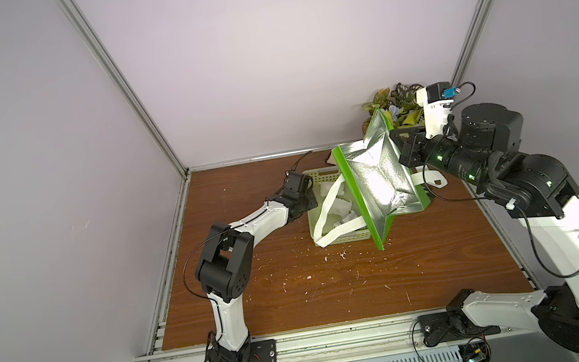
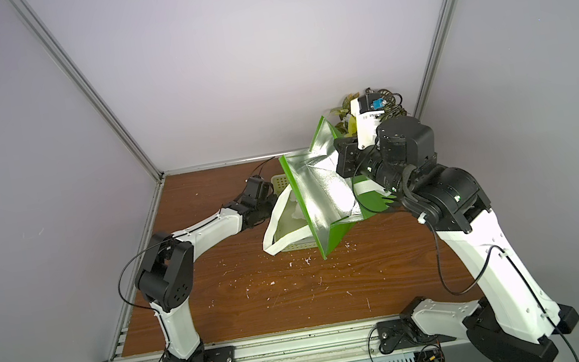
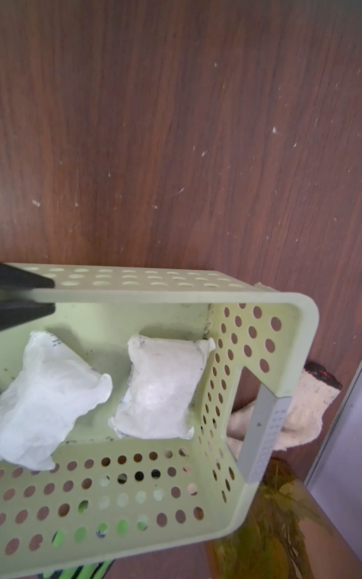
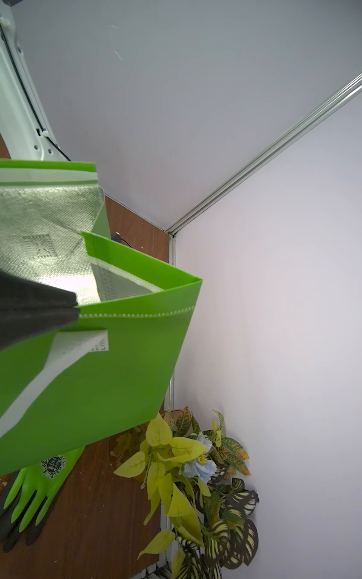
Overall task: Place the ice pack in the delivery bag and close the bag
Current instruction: Move the bin to the center of the board.
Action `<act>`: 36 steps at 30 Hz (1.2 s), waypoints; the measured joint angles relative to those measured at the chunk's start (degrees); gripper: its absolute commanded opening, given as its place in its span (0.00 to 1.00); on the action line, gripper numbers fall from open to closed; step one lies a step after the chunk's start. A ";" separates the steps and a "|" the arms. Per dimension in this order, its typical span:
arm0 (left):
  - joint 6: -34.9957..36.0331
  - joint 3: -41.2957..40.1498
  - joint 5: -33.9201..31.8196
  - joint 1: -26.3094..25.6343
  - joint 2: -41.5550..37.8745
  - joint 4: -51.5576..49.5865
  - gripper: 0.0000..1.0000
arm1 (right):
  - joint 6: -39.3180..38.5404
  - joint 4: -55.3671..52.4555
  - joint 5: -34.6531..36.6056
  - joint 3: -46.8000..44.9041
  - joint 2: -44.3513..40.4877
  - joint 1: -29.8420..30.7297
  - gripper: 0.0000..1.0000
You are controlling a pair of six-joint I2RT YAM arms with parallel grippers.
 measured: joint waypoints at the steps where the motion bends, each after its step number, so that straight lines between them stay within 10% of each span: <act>1: -0.70 0.00 0.02 -0.72 0.15 0.57 0.00 | 0.00 0.00 -0.02 0.00 0.15 0.00 0.00; 18: -1.25 -4.44 2.27 -0.55 -5.29 2.89 0.62 | 1.14 1.25 -4.39 1.44 3.56 0.00 0.00; 36: 11.61 -13.11 -1.55 34.29 -36.39 -13.42 0.77 | 10.73 25.88 -12.07 -4.44 11.47 10.67 0.00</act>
